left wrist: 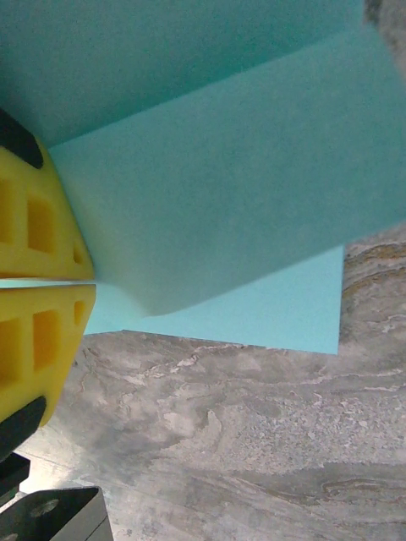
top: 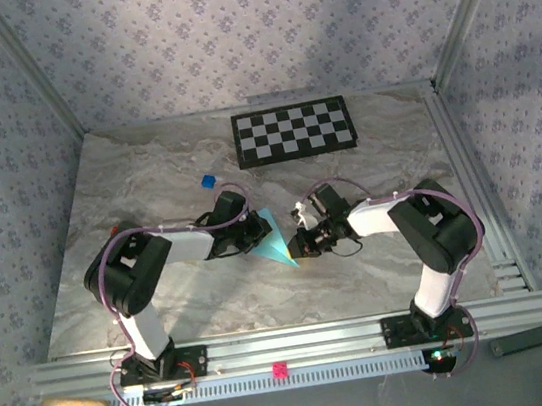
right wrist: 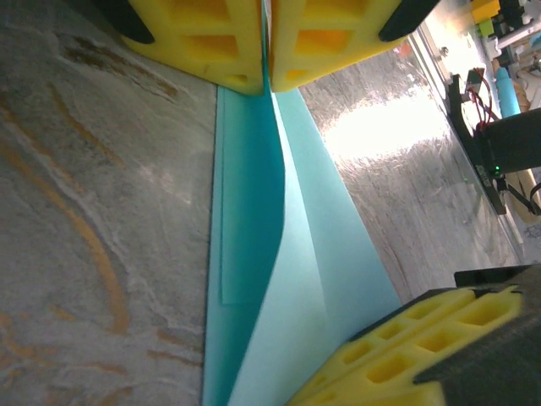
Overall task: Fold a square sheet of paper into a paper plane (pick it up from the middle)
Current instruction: Fourth fold the wing at the center of the table.
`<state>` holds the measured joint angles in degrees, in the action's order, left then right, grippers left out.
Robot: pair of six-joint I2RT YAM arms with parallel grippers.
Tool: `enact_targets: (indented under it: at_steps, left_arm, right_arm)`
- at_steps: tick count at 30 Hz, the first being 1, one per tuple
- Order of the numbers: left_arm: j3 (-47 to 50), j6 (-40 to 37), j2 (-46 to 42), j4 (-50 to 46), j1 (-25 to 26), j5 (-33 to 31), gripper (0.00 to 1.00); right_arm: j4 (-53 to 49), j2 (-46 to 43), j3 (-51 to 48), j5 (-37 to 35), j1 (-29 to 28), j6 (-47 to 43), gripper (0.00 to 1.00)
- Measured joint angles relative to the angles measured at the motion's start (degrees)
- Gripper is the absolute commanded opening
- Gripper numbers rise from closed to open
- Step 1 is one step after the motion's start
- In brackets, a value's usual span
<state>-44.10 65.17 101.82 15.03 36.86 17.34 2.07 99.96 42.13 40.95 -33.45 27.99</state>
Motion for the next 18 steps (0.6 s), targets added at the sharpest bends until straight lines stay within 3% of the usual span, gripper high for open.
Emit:
enact_targets:
  at_steps: [3, 18]
  left_arm:
    - [0.0, 0.0, 0.0, 0.0, 0.0, 0.0, 0.1]
    - [0.0, 0.0, 0.0, 0.0, 0.0, 0.0, 0.1]
  right_arm:
    - [-0.24, -0.02, -0.04, -0.17, 0.0, -0.42, 0.04]
    - [-1.88, -2.25, -1.64, -0.68, 0.0, -1.62, 0.14]
